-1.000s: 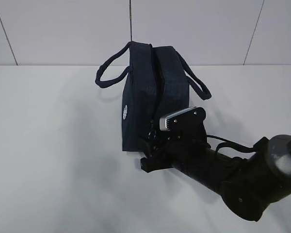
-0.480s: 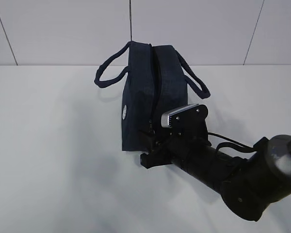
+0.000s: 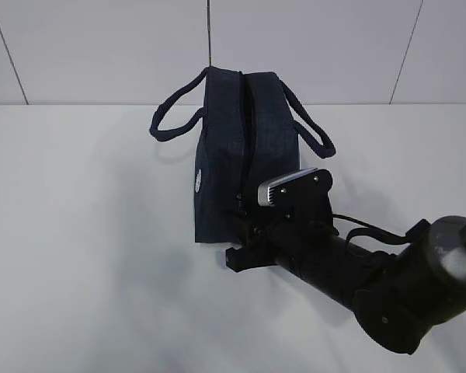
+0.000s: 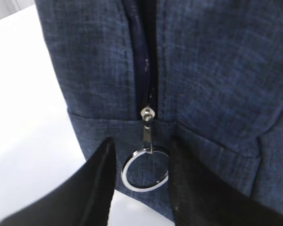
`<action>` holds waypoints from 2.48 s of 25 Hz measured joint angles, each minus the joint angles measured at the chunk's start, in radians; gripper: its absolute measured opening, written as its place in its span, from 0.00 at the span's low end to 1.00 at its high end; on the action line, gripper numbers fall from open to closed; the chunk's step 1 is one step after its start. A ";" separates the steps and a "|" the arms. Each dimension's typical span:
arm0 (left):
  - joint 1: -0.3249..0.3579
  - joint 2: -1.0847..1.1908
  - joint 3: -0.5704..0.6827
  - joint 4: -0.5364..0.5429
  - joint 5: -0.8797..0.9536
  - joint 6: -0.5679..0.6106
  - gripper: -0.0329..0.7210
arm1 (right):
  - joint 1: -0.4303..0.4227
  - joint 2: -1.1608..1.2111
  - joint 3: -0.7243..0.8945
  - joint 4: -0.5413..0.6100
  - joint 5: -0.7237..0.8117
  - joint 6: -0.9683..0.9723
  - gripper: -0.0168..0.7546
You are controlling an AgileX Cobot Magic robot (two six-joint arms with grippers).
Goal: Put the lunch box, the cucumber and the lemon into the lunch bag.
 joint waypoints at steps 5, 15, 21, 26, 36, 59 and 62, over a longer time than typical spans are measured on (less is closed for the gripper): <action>0.000 0.000 0.000 0.000 0.000 0.000 0.28 | 0.000 0.000 0.002 0.000 0.002 0.000 0.37; 0.000 0.000 0.000 0.044 -0.002 0.000 0.28 | 0.000 0.000 0.002 -0.009 0.007 0.000 0.33; 0.000 0.000 0.000 0.069 -0.002 0.000 0.28 | 0.000 0.000 0.002 -0.009 0.007 0.000 0.33; 0.000 0.000 0.000 0.071 -0.003 0.000 0.28 | 0.000 0.000 0.002 -0.009 0.007 0.000 0.29; 0.000 0.000 0.000 0.077 -0.003 0.000 0.28 | 0.000 0.000 0.002 -0.009 0.007 0.000 0.21; 0.000 0.000 0.000 0.080 -0.003 0.000 0.28 | 0.000 -0.039 0.026 0.009 0.069 0.000 0.07; 0.000 0.000 0.000 0.080 -0.003 0.000 0.28 | 0.000 -0.039 0.026 0.009 0.069 0.000 0.08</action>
